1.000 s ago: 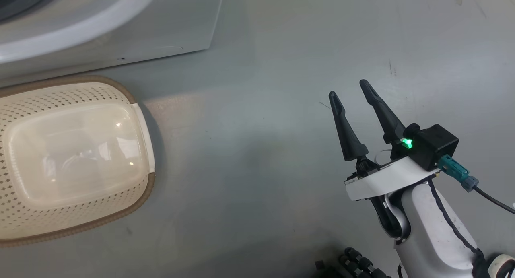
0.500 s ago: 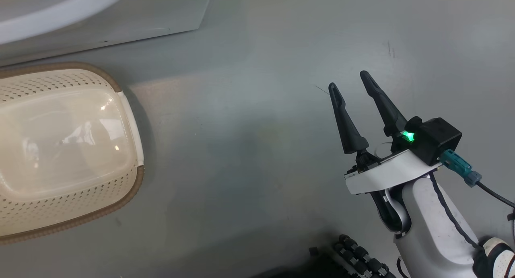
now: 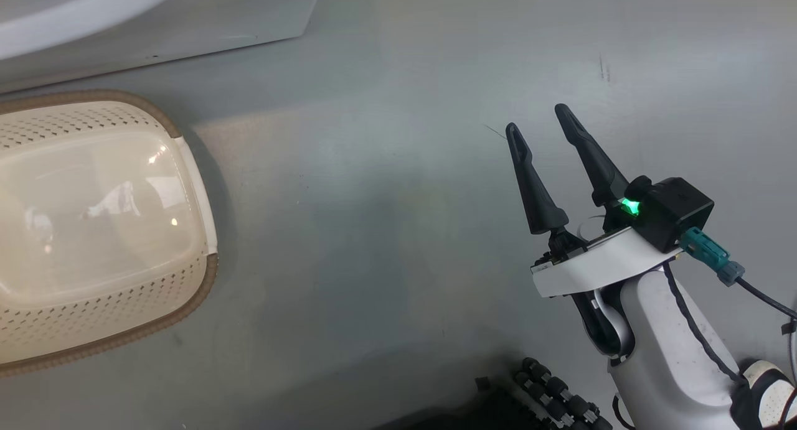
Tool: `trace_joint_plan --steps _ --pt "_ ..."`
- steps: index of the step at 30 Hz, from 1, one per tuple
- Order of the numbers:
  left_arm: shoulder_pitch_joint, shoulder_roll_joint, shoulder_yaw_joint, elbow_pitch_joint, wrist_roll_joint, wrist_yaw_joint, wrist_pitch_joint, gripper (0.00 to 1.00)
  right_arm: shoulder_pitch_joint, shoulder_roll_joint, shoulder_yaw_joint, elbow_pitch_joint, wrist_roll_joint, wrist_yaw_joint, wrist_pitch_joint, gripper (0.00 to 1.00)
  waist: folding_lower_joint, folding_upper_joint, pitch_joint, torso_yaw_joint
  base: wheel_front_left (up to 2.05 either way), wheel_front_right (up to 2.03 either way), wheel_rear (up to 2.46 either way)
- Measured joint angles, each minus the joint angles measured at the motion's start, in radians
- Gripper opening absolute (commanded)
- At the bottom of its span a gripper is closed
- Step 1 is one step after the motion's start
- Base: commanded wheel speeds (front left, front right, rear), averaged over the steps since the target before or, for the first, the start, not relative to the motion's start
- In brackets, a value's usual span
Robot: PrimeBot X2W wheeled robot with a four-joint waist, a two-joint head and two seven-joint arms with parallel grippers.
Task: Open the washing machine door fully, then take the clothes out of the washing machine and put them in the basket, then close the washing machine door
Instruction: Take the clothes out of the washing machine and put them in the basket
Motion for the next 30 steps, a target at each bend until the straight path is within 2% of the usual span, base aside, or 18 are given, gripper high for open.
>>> trace_joint_plan --steps 6,7,8,9,21,30 --pt "-0.017 -0.010 0.011 0.032 -0.004 0.004 0.002 1.00 -0.001 0.000 0.000 -0.001 -0.001 0.000 0.000 1.00 0.0000 0.0000 0.005 0.001 0.00 0.00 0.00" --pt "-0.017 -0.010 0.011 0.032 -0.004 0.004 0.002 0.80 -0.001 0.000 0.000 -0.001 -0.001 0.000 0.000 1.00 0.0000 0.0000 0.005 0.001 0.00 0.00 0.00" --pt "-0.020 -0.012 0.014 0.040 -0.007 0.004 0.006 0.47 -0.002 0.000 0.000 -0.001 -0.001 0.000 0.000 1.00 0.0000 0.0000 0.005 0.002 0.00 0.00 0.00" --pt "-0.025 -0.015 0.017 0.046 -0.008 0.004 0.008 0.00 -0.002 0.000 0.000 -0.001 -0.002 0.000 0.000 1.00 0.0000 0.0000 0.005 0.003 0.00 0.00 0.00" --pt "-0.044 -0.028 0.021 0.082 -0.024 0.004 0.011 0.00 -0.007 -0.001 -0.005 -0.003 -0.004 0.000 -0.001 1.00 0.0000 0.0000 -0.001 0.013 0.00 0.00 0.00" --pt "-0.030 -0.053 0.023 0.123 -0.032 0.004 -0.058 0.00 -0.009 -0.008 -0.021 0.001 -0.014 0.000 -0.001 1.00 0.0000 0.0000 -0.030 0.030 0.00 0.00 0.00"
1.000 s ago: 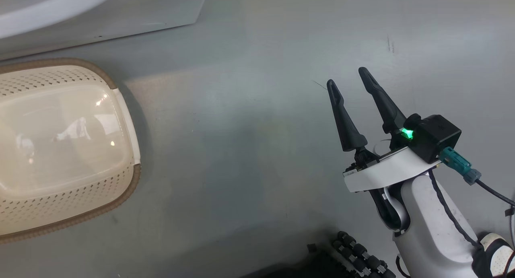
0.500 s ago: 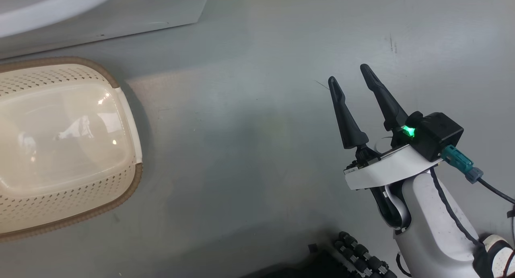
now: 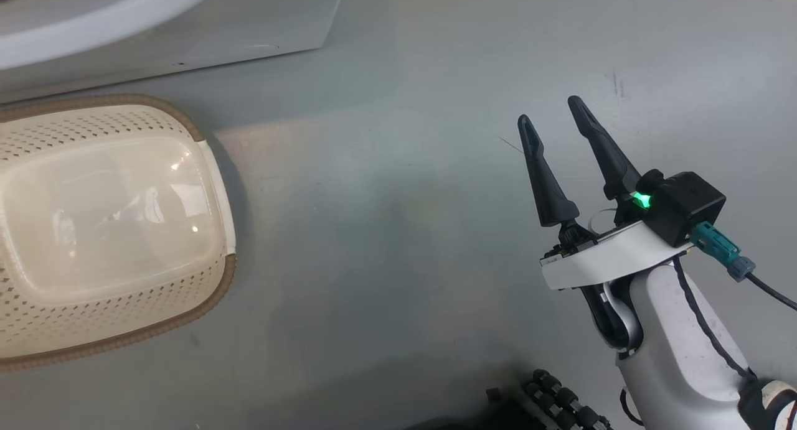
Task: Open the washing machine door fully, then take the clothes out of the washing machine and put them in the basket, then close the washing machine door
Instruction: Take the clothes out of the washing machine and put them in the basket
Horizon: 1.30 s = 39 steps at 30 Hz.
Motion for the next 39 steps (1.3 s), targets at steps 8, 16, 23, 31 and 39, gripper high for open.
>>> trace_joint_plan --steps 8,16,23,31,39 --pt "0.057 -0.030 0.010 0.039 -0.013 0.000 -0.081 0.00 0.000 -0.004 -0.006 0.008 -0.014 0.000 0.000 1.00 0.0000 0.0000 -0.048 0.022 0.00 0.00 0.00" --pt "0.123 -0.078 0.010 0.076 -0.036 -0.011 -0.163 0.00 0.004 -0.020 -0.017 0.021 -0.018 0.000 0.000 1.00 0.0000 0.0000 -0.104 0.051 0.00 0.00 0.00" --pt "0.187 -0.101 0.019 0.097 -0.070 -0.033 -0.244 0.00 0.020 -0.028 -0.018 0.036 -0.021 0.000 0.000 1.00 0.0000 0.0000 -0.164 0.079 0.00 0.00 0.00" --pt "0.270 -0.125 0.025 0.120 -0.092 -0.068 -0.340 0.00 0.061 -0.032 -0.020 0.055 -0.024 0.000 0.000 1.00 0.0000 0.0000 -0.243 0.109 0.00 0.00 0.00" --pt "0.338 -0.150 0.023 0.140 -0.097 -0.098 -0.415 0.00 0.094 -0.035 -0.031 0.063 -0.024 0.000 0.000 1.00 0.0000 0.0000 -0.320 0.140 0.00 0.00 0.00"
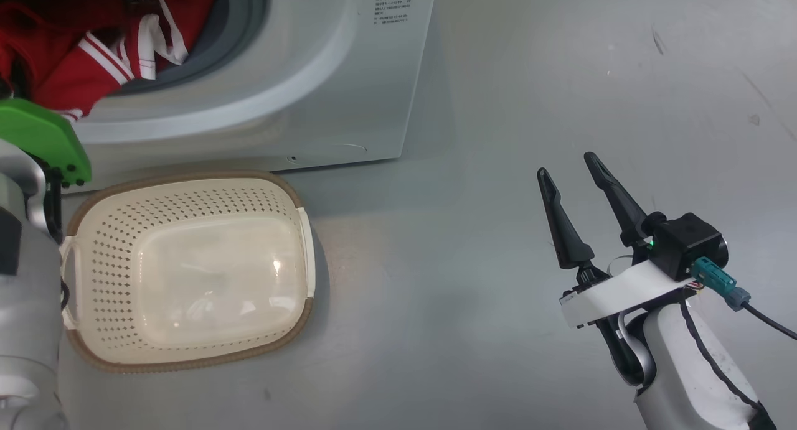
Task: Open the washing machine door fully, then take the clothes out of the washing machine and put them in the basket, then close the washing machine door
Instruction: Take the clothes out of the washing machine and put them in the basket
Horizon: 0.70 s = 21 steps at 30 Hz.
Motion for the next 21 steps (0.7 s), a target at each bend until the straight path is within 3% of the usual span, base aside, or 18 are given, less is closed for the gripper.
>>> trace_joint_plan --steps 12,21 --pt "0.128 -0.040 -0.022 0.022 -0.001 -0.060 -0.075 0.00 0.050 0.001 -0.012 0.014 0.000 0.000 0.000 1.00 0.0000 0.0000 -0.108 0.036 0.00 0.00 0.00" --pt "0.204 -0.079 -0.036 0.015 -0.011 -0.079 -0.096 0.00 0.080 0.002 -0.026 0.016 0.000 0.000 0.000 1.00 0.0000 0.0000 -0.167 0.057 0.00 0.00 0.00"
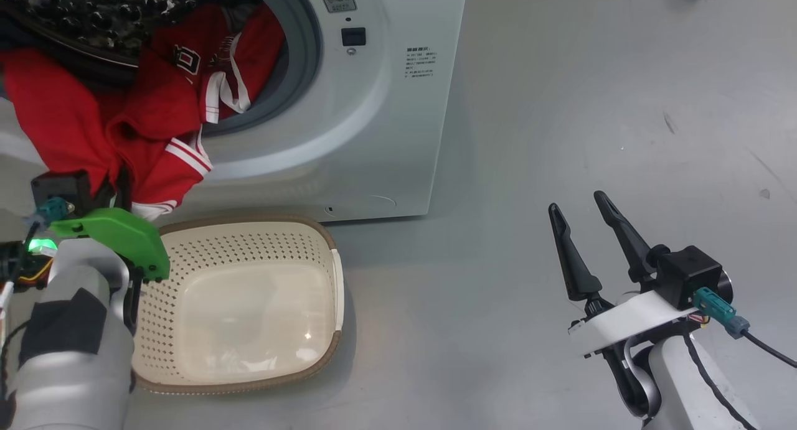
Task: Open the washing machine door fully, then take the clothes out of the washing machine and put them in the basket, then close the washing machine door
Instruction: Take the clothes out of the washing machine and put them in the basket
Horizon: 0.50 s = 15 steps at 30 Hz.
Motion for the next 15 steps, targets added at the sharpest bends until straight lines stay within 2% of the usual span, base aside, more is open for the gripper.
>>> trace_joint_plan --steps 15 --pt "0.133 -0.039 -0.009 -0.103 -0.017 -0.018 -0.017 0.00 0.054 0.006 -0.016 0.007 0.000 0.000 0.000 1.00 0.0000 0.0000 -0.104 0.034 0.00 0.00 0.00"
